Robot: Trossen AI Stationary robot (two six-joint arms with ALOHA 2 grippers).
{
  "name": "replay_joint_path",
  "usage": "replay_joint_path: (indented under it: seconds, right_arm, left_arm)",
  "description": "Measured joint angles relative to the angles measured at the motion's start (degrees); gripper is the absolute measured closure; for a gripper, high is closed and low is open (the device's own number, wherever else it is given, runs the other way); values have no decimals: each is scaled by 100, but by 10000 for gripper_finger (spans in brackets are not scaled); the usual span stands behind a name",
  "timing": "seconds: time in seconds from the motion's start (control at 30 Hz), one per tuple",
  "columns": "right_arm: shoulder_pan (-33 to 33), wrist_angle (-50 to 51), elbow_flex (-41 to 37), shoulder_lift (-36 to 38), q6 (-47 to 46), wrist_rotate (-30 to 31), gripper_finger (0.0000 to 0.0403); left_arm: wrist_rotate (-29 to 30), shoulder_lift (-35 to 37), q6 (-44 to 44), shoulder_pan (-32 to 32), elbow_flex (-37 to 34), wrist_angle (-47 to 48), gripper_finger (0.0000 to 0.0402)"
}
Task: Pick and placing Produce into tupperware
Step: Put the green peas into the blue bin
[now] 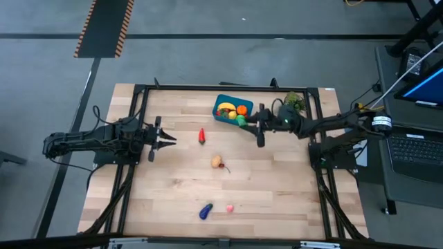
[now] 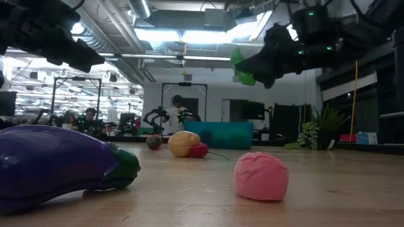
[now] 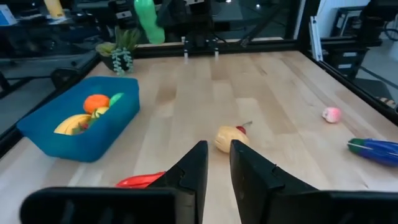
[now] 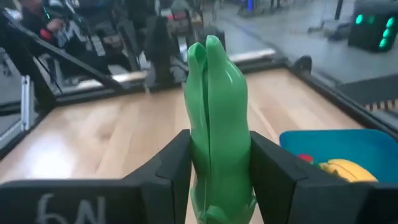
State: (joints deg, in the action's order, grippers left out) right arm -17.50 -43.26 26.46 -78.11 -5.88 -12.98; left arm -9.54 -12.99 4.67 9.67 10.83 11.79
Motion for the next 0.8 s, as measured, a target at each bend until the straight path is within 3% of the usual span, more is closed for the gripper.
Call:
replay_joint_path:
  seconds: [0.23, 0.43, 0.8]
  right_arm:
    - [-591, 2627, 1273, -2, 604, -263, 269]
    - [-906, 4019, 2189, -186, 944, -411, 269]
    - [-1267, 5919, 4028, -1814, 1693, -535, 269]
  left_arm:
    - [4, -1, 1, -1, 0, 3, 357]
    - [13, -2, 2, -1, 0, 5, 370]
    - [13, -12, 42, 0, -1, 11, 389]
